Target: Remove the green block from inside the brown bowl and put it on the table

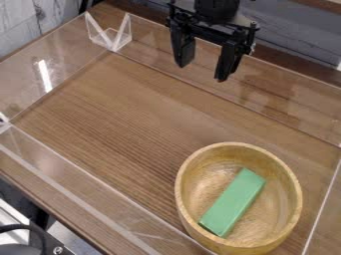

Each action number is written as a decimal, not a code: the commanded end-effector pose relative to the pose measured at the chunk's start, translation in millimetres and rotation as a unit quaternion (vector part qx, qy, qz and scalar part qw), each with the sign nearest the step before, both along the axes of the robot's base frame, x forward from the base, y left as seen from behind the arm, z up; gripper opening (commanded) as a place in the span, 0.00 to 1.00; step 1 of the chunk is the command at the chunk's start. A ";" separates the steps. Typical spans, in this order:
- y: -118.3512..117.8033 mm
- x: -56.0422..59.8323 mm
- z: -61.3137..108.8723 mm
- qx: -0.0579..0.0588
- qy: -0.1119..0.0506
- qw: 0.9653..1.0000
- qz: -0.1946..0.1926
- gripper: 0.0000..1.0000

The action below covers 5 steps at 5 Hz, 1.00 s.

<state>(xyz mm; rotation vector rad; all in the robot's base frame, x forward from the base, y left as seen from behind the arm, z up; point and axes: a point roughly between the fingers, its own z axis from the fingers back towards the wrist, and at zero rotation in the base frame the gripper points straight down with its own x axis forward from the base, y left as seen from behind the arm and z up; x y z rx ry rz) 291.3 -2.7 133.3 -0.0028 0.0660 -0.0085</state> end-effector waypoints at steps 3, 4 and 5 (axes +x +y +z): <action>-1.0 4.5 7.8 -0.006 -0.024 1.000 -0.009 1.00; -0.6 6.9 14.1 -0.010 -0.038 0.999 -0.014 1.00; 0.5 8.0 22.1 -0.013 -0.052 0.998 -0.016 1.00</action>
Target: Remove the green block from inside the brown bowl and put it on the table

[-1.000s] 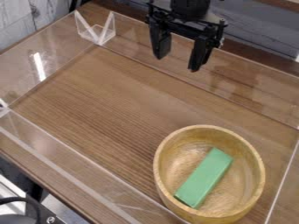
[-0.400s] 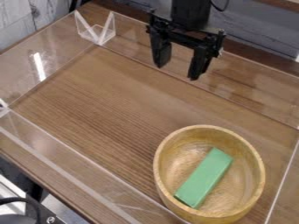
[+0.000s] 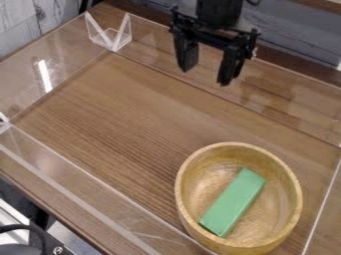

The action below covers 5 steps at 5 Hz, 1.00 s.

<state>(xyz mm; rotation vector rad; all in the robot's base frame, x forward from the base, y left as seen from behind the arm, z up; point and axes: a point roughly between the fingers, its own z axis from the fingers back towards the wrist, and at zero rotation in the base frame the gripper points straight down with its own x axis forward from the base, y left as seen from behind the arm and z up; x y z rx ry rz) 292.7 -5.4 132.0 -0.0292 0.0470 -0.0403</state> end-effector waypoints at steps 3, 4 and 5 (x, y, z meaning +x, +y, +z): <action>3.5 -2.2 30.7 -0.005 -0.050 0.999 -0.004 1.00; 3.4 -6.3 28.2 -0.008 -0.048 0.999 -0.013 1.00; 3.4 -4.2 26.5 -0.007 -0.050 0.999 -0.011 1.00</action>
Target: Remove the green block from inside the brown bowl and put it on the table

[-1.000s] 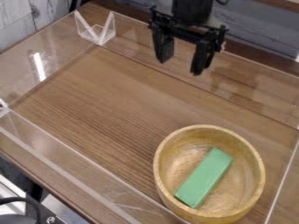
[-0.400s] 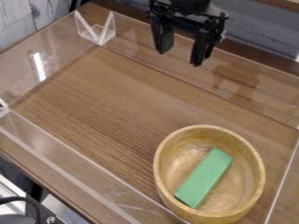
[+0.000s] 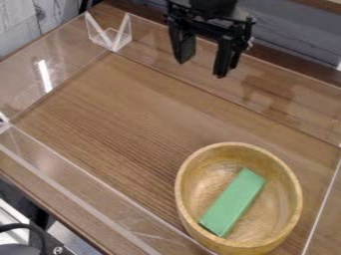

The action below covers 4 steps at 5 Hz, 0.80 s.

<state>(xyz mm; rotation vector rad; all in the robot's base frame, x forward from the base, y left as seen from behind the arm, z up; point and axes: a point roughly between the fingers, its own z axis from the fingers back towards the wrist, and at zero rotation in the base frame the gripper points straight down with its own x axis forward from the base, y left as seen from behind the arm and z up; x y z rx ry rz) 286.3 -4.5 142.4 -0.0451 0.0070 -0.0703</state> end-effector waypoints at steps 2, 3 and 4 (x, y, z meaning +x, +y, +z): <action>-0.4 1.1 12.3 -0.001 -0.027 1.000 0.002 1.00; -1.5 3.7 10.4 0.000 -0.029 1.000 0.003 1.00; -2.5 5.1 8.8 0.001 -0.030 1.000 0.004 1.00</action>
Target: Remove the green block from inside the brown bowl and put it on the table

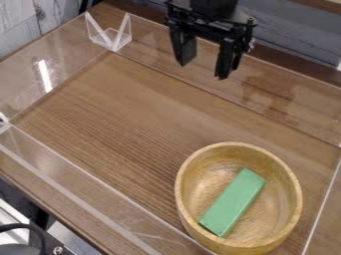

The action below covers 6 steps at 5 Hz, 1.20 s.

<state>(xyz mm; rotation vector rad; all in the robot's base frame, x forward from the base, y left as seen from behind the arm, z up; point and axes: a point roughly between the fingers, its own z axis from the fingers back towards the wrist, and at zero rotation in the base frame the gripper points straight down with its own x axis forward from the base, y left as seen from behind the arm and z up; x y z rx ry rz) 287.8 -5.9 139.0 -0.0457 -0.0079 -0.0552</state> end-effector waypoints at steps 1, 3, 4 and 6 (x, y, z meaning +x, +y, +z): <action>-1.9 3.5 10.8 0.003 -0.022 1.000 -0.004 1.00; -2.9 3.3 7.8 0.006 -0.021 1.000 -0.006 1.00; -2.9 4.9 6.1 0.008 -0.022 1.000 -0.005 1.00; -2.0 6.9 5.7 0.012 -0.025 1.000 -0.003 1.00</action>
